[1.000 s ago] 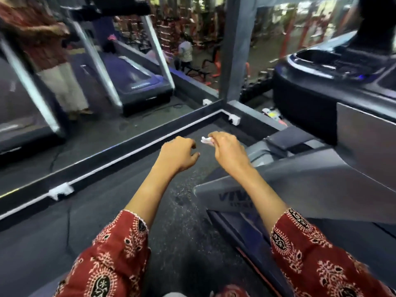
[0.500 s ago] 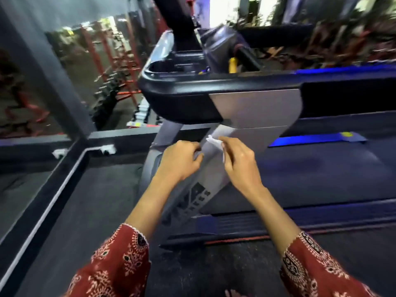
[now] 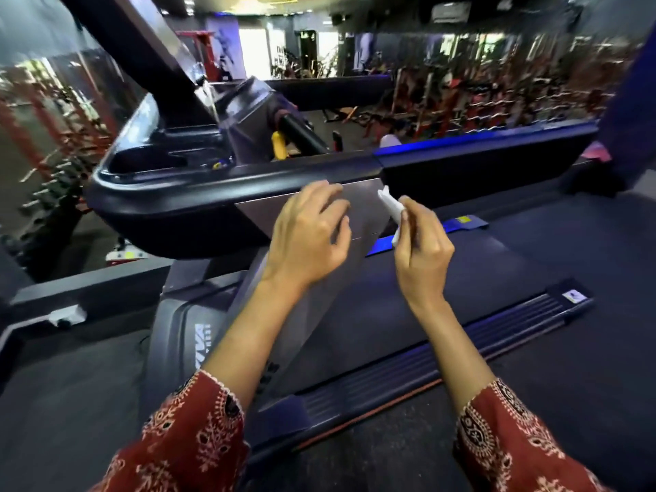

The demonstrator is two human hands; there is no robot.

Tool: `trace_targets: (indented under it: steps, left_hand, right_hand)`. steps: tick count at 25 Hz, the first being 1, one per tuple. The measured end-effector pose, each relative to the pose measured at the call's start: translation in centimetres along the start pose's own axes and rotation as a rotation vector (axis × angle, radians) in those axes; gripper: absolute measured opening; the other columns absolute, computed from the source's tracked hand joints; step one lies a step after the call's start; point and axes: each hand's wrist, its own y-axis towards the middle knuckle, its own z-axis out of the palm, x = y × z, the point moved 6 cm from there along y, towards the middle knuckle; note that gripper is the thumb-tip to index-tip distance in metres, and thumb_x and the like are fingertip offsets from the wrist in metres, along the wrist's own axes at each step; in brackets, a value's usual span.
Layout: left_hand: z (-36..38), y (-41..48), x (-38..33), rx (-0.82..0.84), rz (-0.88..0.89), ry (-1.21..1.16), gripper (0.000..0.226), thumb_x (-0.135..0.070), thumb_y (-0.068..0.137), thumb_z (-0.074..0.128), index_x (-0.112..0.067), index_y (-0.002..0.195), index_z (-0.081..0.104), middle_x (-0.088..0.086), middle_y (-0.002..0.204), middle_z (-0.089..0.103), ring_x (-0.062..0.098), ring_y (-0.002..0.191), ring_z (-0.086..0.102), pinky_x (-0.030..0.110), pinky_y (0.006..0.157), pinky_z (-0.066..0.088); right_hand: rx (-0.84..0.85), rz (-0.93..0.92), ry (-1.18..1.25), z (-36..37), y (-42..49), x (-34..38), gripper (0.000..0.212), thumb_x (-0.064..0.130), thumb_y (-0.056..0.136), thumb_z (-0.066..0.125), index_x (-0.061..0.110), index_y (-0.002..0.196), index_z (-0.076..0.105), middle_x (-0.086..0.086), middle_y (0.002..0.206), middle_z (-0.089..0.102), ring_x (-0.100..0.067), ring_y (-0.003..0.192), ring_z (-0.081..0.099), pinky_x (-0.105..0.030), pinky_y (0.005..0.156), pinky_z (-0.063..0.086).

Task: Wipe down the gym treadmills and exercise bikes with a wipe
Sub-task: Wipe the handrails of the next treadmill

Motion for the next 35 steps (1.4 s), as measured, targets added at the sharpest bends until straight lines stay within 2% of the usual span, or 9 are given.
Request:
trace_targets:
  steps: [5, 8, 11, 15, 19, 24, 28, 32, 35]
  left_hand:
    - [2.8, 2.1, 0.2, -0.097, -0.040, 0.136, 0.037, -0.016, 0.082, 0.052, 0.001, 0.111, 0.067, 0.019, 0.122, 0.062, 0.035, 0.116, 0.055, 0.046, 0.102, 0.040]
    - [4.6, 1.9, 0.6, -0.065, -0.074, 0.218, 0.041, -0.016, 0.083, 0.051, 0.002, 0.118, 0.063, 0.020, 0.126, 0.059, 0.036, 0.119, 0.053, 0.045, 0.107, 0.031]
    - [5.5, 1.9, 0.5, -0.082, -0.084, 0.270, 0.040, -0.015, 0.084, 0.055, 0.003, 0.119, 0.062, 0.021, 0.128, 0.057, 0.035, 0.122, 0.049, 0.044, 0.110, 0.025]
    - [6.3, 2.4, 0.2, -0.156, -0.100, 0.310, 0.037, -0.013, 0.085, 0.058, 0.002, 0.119, 0.063, 0.021, 0.128, 0.058, 0.035, 0.122, 0.051, 0.044, 0.111, 0.025]
    - [6.9, 2.6, -0.1, -0.205, -0.120, 0.360, 0.035, -0.013, 0.085, 0.061, 0.001, 0.117, 0.064, 0.020, 0.127, 0.059, 0.034, 0.121, 0.052, 0.044, 0.111, 0.026]
    - [7.1, 3.2, -0.1, -0.205, -0.121, 0.346, 0.036, -0.016, 0.086, 0.058, 0.003, 0.117, 0.064, 0.022, 0.125, 0.060, 0.036, 0.119, 0.054, 0.046, 0.109, 0.029]
    - [7.5, 4.5, 0.0, -0.192, -0.098, 0.323, 0.037, -0.016, 0.083, 0.060, 0.002, 0.115, 0.065, 0.020, 0.118, 0.063, 0.035, 0.112, 0.058, 0.045, 0.107, 0.033]
    - [7.6, 4.6, 0.1, -0.206, -0.086, 0.314, 0.038, -0.015, 0.080, 0.061, 0.002, 0.114, 0.066, 0.019, 0.117, 0.064, 0.034, 0.111, 0.059, 0.043, 0.107, 0.034]
    - [7.6, 4.6, 0.1, -0.214, -0.067, 0.299, 0.037, -0.017, 0.082, 0.060, 0.002, 0.113, 0.066, 0.019, 0.116, 0.065, 0.034, 0.110, 0.060, 0.042, 0.105, 0.035]
  right_hand:
    - [0.067, -0.216, -0.054, 3.8, 3.5, -3.1, 0.036, -0.019, 0.085, 0.049, -0.017, 0.121, 0.054, -0.031, 0.129, 0.053, -0.035, 0.125, 0.048, -0.043, 0.105, 0.042]
    - [0.301, -0.227, -0.013, 7.1, 2.4, -5.1, 0.042, 0.005, 0.100, 0.040, -0.013, 0.137, 0.037, -0.031, 0.146, 0.033, -0.027, 0.143, 0.020, -0.047, 0.117, 0.022]
    - [0.316, -0.352, -0.093, 7.3, 2.6, -6.5, 0.047, 0.022, 0.104, 0.027, -0.006, 0.142, 0.031, -0.026, 0.148, 0.033, -0.016, 0.146, 0.002, -0.042, 0.119, 0.007]
    - [0.133, -0.096, -0.082, 6.8, 3.8, -9.0, 0.047, 0.008, 0.100, 0.036, -0.009, 0.143, 0.027, -0.030, 0.150, 0.025, -0.026, 0.146, 0.005, -0.042, 0.119, 0.006]
    - [0.225, -0.434, -0.068, 7.7, 3.3, -8.7, 0.058, 0.007, 0.101, 0.034, 0.010, 0.153, 0.009, -0.004, 0.161, 0.002, -0.020, 0.147, 0.000, -0.042, 0.120, 0.005]
    - [0.160, -0.124, -0.076, 7.0, 4.2, -9.8, 0.046, 0.016, 0.103, 0.030, -0.002, 0.145, 0.025, -0.020, 0.152, 0.027, -0.016, 0.147, -0.005, -0.040, 0.120, 0.000]
    - [0.248, -0.437, -0.113, 6.8, 5.6, -8.6, 0.042, 0.013, 0.099, 0.042, 0.000, 0.139, 0.041, -0.020, 0.146, 0.041, -0.028, 0.143, 0.024, -0.042, 0.119, 0.007]
    - [0.163, -0.169, -0.112, 6.1, 6.9, -9.4, 0.043, 0.015, 0.099, 0.041, -0.005, 0.137, 0.045, -0.023, 0.145, 0.041, -0.034, 0.140, 0.028, -0.043, 0.119, 0.009]
    - [0.253, -0.321, -0.057, 7.2, 5.6, -7.4, 0.045, 0.020, 0.102, 0.036, -0.004, 0.139, 0.040, -0.020, 0.149, 0.035, -0.030, 0.143, 0.021, -0.041, 0.120, 0.009]
